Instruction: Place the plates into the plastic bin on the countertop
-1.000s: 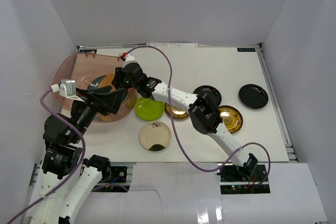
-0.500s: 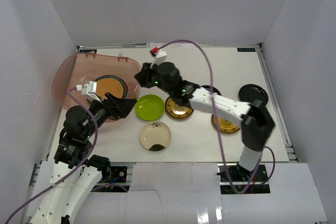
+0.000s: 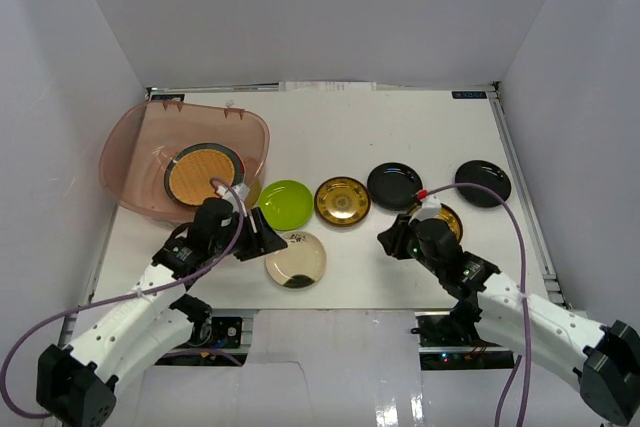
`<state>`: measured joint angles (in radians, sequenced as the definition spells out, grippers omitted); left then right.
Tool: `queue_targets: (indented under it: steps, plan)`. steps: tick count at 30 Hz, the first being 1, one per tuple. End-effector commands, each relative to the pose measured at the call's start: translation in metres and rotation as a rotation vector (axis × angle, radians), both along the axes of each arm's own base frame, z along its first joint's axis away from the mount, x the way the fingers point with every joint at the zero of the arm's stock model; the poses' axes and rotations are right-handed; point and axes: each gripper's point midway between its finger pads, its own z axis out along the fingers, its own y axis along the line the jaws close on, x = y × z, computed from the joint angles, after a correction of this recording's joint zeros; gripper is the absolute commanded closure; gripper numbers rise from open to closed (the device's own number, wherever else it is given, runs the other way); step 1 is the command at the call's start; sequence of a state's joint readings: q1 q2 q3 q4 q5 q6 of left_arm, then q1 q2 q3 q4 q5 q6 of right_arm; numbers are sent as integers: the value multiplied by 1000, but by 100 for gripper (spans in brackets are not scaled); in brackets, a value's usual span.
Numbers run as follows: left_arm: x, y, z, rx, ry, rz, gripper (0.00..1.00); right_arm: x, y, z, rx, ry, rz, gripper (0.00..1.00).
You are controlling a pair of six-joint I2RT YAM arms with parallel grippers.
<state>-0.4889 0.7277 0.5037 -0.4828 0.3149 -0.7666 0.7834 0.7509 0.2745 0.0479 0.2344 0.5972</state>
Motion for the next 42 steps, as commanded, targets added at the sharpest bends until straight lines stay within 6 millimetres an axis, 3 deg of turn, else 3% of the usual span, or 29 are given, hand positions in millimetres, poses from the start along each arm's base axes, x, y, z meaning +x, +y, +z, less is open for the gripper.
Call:
queue_targets:
  steps: [1, 5, 9, 11, 12, 14, 21, 23, 25, 26, 31, 37, 40, 42]
  plan:
    - [-2, 14, -33, 175, 62, 115, 36, 2, -22, 6, 55, -1, -122, 62]
    - [-1, 26, -66, 352, 92, 209, 28, 9, -40, 8, 20, -25, -188, 57]
    - [2, 35, -82, 455, 90, 268, 29, 22, -45, 9, -37, -22, -204, 56]
    - [3, 39, -86, 478, 84, 290, 30, 30, -36, 18, -22, -28, -178, 55]
    - [4, 43, -89, 496, 83, 305, 30, 31, -32, 10, -43, -5, -156, 55]
    - [5, 43, -92, 501, 81, 309, 30, 39, -15, 22, 20, -36, -117, 53]
    - [4, 32, -111, 485, 109, 270, 37, 64, 17, 5, 85, 34, -98, 46]
    - [6, 34, -110, 494, 95, 279, 44, 69, 19, -7, 93, 72, -120, 43]
    - [7, 36, -110, 499, 87, 283, 55, 77, 25, -5, 134, 81, -122, 42]
    - [7, 37, -109, 502, 81, 281, 67, 79, 27, -12, 143, 107, -133, 42]
    - [2, 42, -105, 501, 82, 284, 98, 98, 35, -10, 224, 120, -163, 43]
    - [-1, 31, -73, 434, 41, 214, 100, 108, 41, -26, 292, 189, -206, 49]
    - [1, 23, -31, 362, -29, 172, 100, 108, 43, -39, 315, 235, -227, 61]
    - [3, 14, 14, 271, -106, 148, 100, 107, 45, -43, 343, 245, -226, 64]
